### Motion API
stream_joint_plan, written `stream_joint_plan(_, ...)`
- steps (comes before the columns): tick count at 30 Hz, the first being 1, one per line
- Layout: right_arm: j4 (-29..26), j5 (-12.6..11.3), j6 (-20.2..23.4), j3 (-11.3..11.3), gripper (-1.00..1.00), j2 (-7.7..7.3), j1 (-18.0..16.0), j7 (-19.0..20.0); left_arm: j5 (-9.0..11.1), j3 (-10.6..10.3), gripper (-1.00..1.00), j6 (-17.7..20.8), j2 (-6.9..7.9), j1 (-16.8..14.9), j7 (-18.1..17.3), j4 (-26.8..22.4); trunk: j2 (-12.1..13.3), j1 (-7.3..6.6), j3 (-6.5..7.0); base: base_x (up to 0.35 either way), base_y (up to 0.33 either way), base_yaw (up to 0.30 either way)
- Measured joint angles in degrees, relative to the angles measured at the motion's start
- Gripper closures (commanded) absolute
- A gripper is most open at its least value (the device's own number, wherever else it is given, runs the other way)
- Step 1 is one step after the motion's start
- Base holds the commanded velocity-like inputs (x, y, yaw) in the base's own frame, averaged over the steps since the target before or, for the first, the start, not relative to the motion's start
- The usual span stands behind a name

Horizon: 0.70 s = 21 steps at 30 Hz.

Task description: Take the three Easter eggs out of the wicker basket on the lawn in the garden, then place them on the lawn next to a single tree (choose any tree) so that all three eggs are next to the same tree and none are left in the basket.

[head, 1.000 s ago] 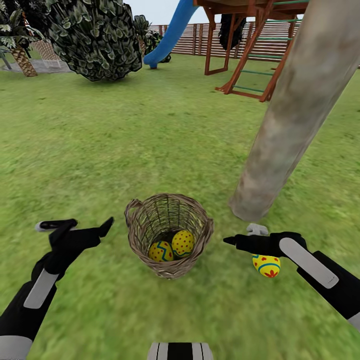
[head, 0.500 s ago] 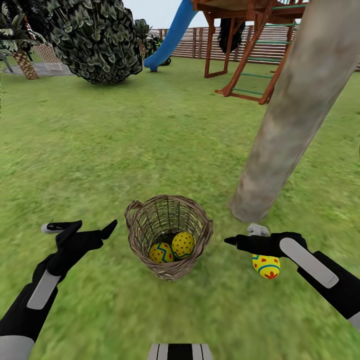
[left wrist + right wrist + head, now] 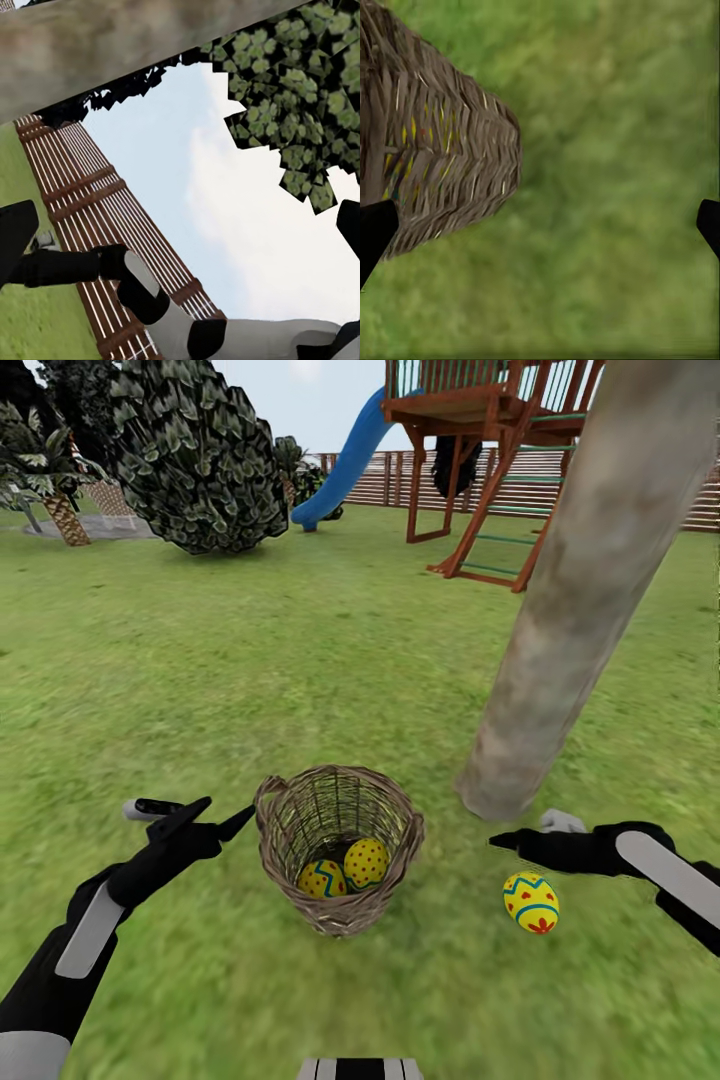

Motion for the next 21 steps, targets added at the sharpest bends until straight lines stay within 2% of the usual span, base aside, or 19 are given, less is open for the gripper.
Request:
stream_joint_plan(2, -0.44, -2.11, 0.02, 0.00, -1.00, -1.31, 0.00, 1.62, -0.08, 0.00, -1.00, 0.00, 0.03, -0.02, 0.16, 0.00, 0.03, -0.05, 0.44, 0.000, 0.000, 0.000)
stream_joint_plan(5, -2.25, -3.09, 0.03, 0.12, -1.00, -1.72, 0.01, 5.14, -0.14, 0.11, -1.00, -0.04, 0.11, -0.05, 0.88, 0.41, 0.07, -0.13, 1.11, 0.000, 0.000, 0.000)
stream_joint_plan(10, -4.13, -3.26, 0.72, -0.06, -1.00, -1.62, 0.01, 6.78, -0.06, 0.44, -1.00, 0.04, 0.32, -0.07, 8.21, 0.59, 0.14, -0.26, 2.22, 0.000, 0.000, 0.000)
stream_joint_plan(11, -4.43, -3.21, 0.82, -0.07, -1.00, -1.50, 0.01, 6.84, -0.02, 0.47, -1.00, 0.06, 0.34, -0.07, 11.66, 0.51, 0.15, -0.28, 2.44, 0.000, 0.000, 0.000)
stream_joint_plan(13, -4.64, -3.10, 0.83, 0.05, -1.00, 0.32, -0.03, 6.78, 0.05, 0.49, -1.00, 0.11, 0.37, -0.06, 15.43, 0.40, 0.18, -0.33, 2.88, 0.000, 0.000, 0.000)
stream_joint_plan(16, -4.67, -2.56, 0.96, 0.24, -1.00, 4.26, -0.13, 6.41, 0.10, 0.58, -1.00, 0.10, 0.47, -0.06, 18.53, 0.32, 0.22, -0.41, 3.55, 0.000, 0.000, 0.000)
stream_joint_plan(18, -4.65, 0.75, 1.47, 0.39, -1.00, 7.30, -0.21, 6.27, 0.13, 1.07, -1.00, 0.07, 0.51, -0.07, 19.53, 0.30, 0.24, -0.46, 3.99, 0.000, 0.000, 0.000)
stream_joint_plan(19, -4.65, 4.48, 1.66, 0.45, -1.00, 9.93, -0.23, 6.25, 0.14, 1.85, -1.00, 0.06, 0.52, -0.08, 19.81, 0.36, 0.26, -0.48, 4.21, 0.000, 0.000, 0.000)
stream_joint_plan(21, -4.65, 7.36, 1.79, 0.48, -1.00, 12.16, -0.25, 6.23, 0.14, 2.26, -1.00, 0.06, 0.53, -0.08, 19.91, 0.39, 0.28, -0.54, 4.65, 0.000, 0.000, 0.000)
